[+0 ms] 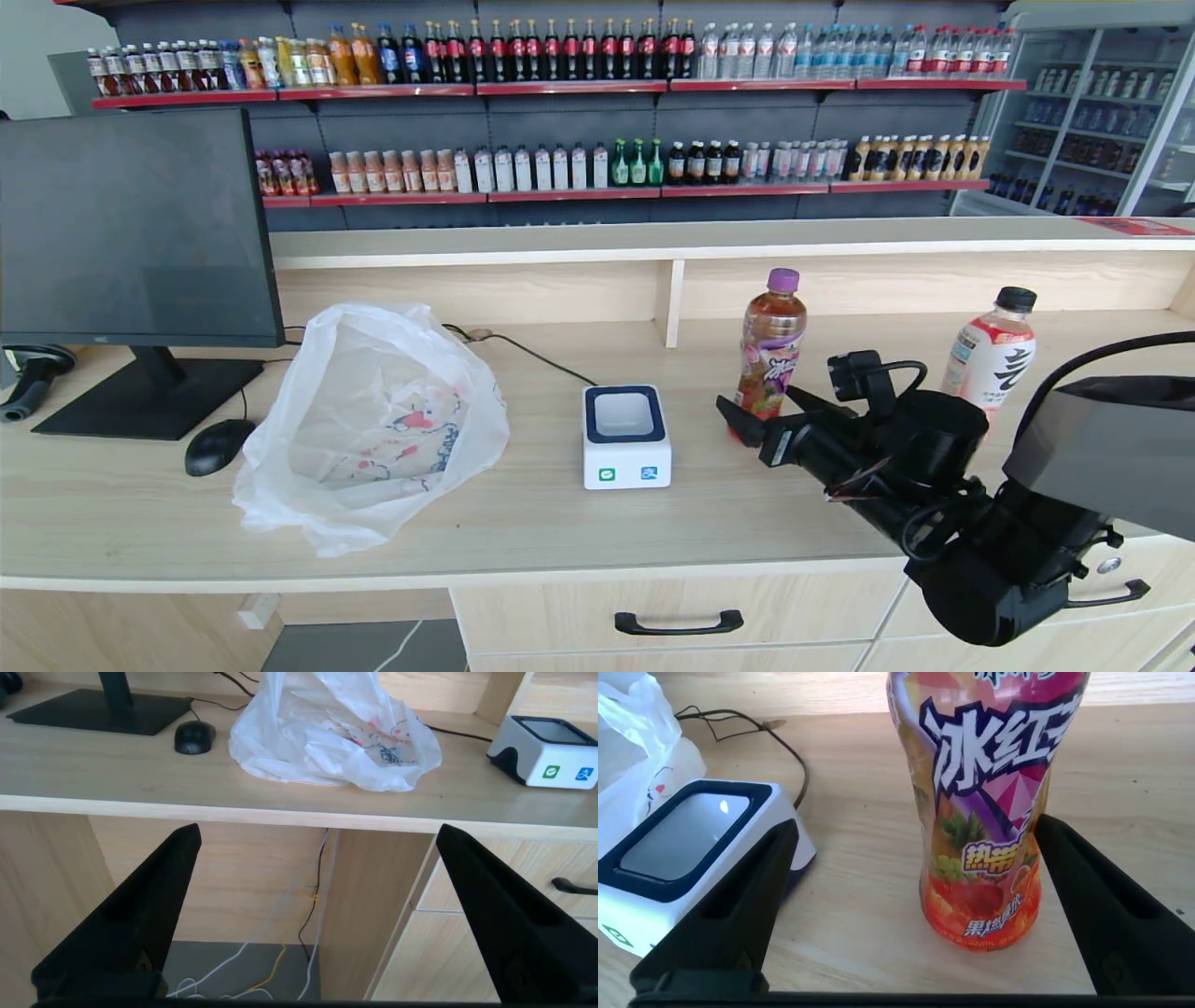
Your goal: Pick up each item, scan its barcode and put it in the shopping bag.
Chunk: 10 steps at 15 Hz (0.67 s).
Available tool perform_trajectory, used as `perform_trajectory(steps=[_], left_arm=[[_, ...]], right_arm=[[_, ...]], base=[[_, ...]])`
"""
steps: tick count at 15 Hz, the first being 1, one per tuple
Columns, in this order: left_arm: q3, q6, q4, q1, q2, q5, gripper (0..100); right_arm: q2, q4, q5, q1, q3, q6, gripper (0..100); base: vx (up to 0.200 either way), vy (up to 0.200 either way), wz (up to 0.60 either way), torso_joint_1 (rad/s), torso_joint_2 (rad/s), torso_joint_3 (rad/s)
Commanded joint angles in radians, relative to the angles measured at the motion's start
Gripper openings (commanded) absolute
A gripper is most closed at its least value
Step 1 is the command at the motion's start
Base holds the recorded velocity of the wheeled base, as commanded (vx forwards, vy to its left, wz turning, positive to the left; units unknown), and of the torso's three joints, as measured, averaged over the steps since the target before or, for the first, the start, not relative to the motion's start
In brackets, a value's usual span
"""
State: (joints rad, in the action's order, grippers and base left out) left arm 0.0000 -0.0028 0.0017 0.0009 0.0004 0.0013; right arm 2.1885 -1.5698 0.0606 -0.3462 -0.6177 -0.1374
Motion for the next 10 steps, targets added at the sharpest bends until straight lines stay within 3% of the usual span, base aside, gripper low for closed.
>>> perform_trajectory(steps=[1, 10], left_arm=[[0.0, 0.0, 0.0, 0.001, 0.0, 0.0, 100], [0.0, 0.0, 0.0, 0.001, 0.0, 0.0, 100]], right_arm=[[0.017, -0.001, -0.001, 0.001, -0.02, -0.001, 100], [0.065, -0.001, -0.001, 0.024, -0.091, -0.002, 100]], base=[[0.0, 0.0, 0.0, 0.0, 0.0, 0.0], [0.0, 0.0, 0.0, 0.0, 0.0, 0.0]])
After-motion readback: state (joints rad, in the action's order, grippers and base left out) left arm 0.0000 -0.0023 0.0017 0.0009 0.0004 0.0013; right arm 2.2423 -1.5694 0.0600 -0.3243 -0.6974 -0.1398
